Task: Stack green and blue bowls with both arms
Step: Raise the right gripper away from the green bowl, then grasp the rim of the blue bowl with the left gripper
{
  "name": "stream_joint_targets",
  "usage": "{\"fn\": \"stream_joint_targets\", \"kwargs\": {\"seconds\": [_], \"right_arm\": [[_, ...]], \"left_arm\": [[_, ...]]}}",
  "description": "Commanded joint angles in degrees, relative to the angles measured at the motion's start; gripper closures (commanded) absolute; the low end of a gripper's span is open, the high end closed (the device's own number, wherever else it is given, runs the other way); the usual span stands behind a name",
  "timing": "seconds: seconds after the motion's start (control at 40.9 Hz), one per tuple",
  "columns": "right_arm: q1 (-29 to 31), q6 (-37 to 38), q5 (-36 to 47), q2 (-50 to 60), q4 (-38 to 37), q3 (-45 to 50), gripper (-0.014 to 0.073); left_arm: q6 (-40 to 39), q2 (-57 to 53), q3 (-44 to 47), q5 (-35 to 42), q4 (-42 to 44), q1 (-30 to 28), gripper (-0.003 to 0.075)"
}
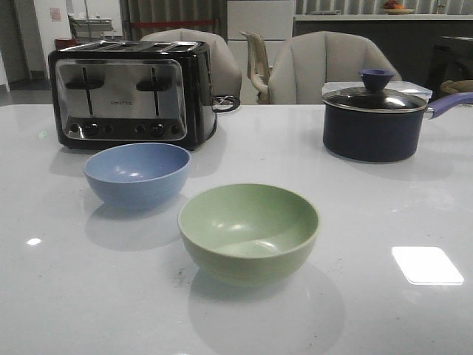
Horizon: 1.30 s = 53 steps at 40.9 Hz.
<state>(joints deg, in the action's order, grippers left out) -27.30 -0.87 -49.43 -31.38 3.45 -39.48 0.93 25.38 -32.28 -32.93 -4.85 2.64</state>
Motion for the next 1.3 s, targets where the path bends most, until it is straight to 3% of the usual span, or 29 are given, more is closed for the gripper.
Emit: {"fn": "stream_joint_targets", "kwargs": {"seconds": [0.0,0.122,0.171,0.269,0.367,0.489,0.709,1.003,1.125,1.272], "right_arm": [[0.12,-0.64,3.43,-0.08,-0.34,-1.41,0.0112],[0.12,-0.64,3.43,-0.08,-0.34,-1.41,0.0112],[0.12,-0.64,3.43,-0.08,-0.34,-1.41,0.0112],[0.12,-0.64,3.43,-0.08,-0.34,-1.41,0.0112],[0.12,-0.64,3.43,-0.08,-0.34,-1.41,0.0112],[0.12,-0.64,3.43,-0.08,-0.34,-1.41,0.0112],[0.12,-0.64,3.43,-0.08,-0.34,-1.41,0.0112],[0.12,-0.64,3.43,-0.08,-0.34,-1.41,0.0112],[0.12,-0.64,3.43,-0.08,-0.34,-1.41,0.0112],[0.12,-0.64,3.43,-0.08,-0.34,-1.41,0.0112]], "left_arm": [[-0.34,0.65,-1.64,6.87,-0.67,0.00,0.0619],[-0.22,1.74,-1.64,9.13,0.34,0.00,0.0568],[0.83,3.04,-1.87,9.13,0.46,0.00,0.0483],[2.04,7.34,-3.35,8.77,0.46,0.00,0.0216],[2.04,15.40,-7.74,4.84,0.32,0.11,0.0069],[2.28,27.48,-15.12,0.13,0.33,2.49,0.0060],[2.28,49.16,-27.46,-0.41,0.46,8.68,0.0060],[2.28,78.57,-48.67,-11.25,0.47,10.38,0.0060],[2.28,86.36,-55.31,-12.04,-0.06,10.38,0.0062],[2.28,88.58,-57.13,-10.39,-2.29,10.51,0.0062]]}}
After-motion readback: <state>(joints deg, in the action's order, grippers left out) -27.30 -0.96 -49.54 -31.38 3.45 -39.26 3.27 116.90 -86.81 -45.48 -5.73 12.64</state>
